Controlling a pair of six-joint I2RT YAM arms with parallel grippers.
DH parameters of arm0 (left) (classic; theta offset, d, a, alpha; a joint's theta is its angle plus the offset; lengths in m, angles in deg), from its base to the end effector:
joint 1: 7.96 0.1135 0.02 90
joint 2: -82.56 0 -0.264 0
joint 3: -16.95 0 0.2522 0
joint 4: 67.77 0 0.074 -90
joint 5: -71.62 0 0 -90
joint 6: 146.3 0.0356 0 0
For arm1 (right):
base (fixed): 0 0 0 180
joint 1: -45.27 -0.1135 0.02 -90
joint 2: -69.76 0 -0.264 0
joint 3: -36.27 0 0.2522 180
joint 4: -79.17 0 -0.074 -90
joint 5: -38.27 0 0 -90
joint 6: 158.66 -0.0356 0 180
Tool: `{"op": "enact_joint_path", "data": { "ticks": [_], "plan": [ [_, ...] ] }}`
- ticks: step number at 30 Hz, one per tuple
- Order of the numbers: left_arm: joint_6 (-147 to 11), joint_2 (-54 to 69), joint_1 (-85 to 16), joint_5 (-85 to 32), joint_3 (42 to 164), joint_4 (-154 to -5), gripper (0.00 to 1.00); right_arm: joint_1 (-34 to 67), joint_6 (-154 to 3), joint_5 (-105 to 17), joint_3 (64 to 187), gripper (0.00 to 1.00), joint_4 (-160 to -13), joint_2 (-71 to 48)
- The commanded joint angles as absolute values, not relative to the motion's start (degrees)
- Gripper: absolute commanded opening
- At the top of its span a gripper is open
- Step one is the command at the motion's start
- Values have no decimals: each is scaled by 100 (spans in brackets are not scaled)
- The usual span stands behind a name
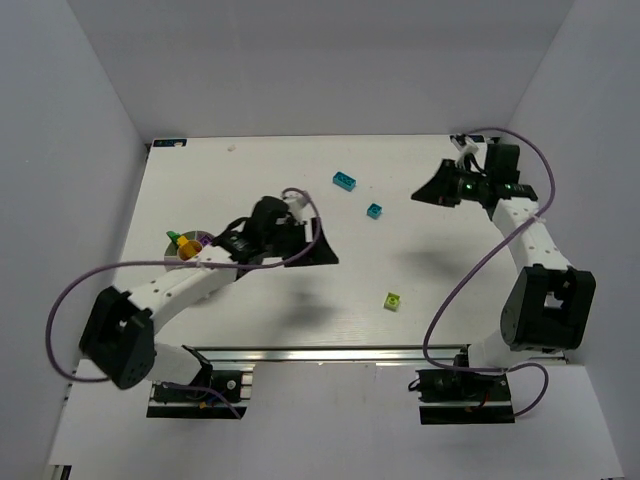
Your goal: Sort the legos into containers by color
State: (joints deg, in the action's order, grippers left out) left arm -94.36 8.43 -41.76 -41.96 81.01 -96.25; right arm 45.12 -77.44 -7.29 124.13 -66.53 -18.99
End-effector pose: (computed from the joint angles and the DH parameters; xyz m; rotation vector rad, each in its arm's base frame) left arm 0.2243 -0.1673 0.2569 0.1532 2.4259 -1.0926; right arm 0.3476 0.0258 0.3162 -0.2828 2.1076 0.9312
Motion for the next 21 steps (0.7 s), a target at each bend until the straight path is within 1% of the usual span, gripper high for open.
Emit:
{"op": "enact_joint_path", "data": {
  "ticks": [1,2,3,4,5,6,7,8,9,11,12,13,14,15,16,17,18,21],
  "plan": [
    [-9382,6,-5039,-2678,9036,-10393,81,5027,-8439,-23,11816,0,-7730,-1304],
    [-9435,-267,-5459,-2377,9526,-10560,76,5202,-8526,3,11684,0,-7975,-1130],
    [-9496,-809,-5672,-1939,9740,-10823,71,5395,-8605,47,11465,0,-8081,-1041],
    [-9541,-1075,-5865,-1935,9968,-10921,68,5475,-8606,39,11428,0,-8117,-935],
    [-9576,-1348,-6050,-1396,10188,-11078,64,5563,-8571,21,11410,0,-8100,-821],
    [-9628,-1629,-6365,-1173,10677,-11385,47,5894,-8502,-5,11419,0,-8004,-768],
    [-9768,-2128,-6516,-1005,10926,-11553,37,5985,-8501,-5,11427,0,-7977,-733],
    [-9856,-2341,-6666,-568,11154,-11711,31,6134,-8501,12,11419,0,-7986,-671],
    [-9936,-2552,-6937,-390,11592,-11965,26,6266,-8492,56,11410,0,-7968,-653],
    [-10024,-3079,-7185,-47,11981,-12125,27,6433,-8492,249,11349,0,-7960,-644],
    [-10146,-3247,-7386,68,12383,-12343,40,6460,-8527,441,11314,0,-7986,-679],
    [-10182,-3423,-7458,156,12613,-12485,49,6539,-8527,538,11296,0,-8003,-680],
    [-10278,-3764,-7519,226,12833,-12634,53,6600,-8545,618,11252,0,-8012,-723],
    [-10331,-3950,-7572,332,13305,-13010,58,6636,-8553,714,11252,0,-8012,-732],
    [-10375,-4074,-7651,376,13467,-13109,68,6645,-8571,802,11269,0,-8012,-758],
    [-10385,-4162,-7652,385,13564,-13145,71,6697,-8554,821,11287,0,-8003,-733],
    [-10385,-4233,-7712,359,13591,-13102,76,6715,-8536,829,11287,0,-8003,-715],
    [-10411,-4233,-7775,263,13521,-12909,77,6724,-8510,794,11208,0,-8038,-583]
  ]
}}
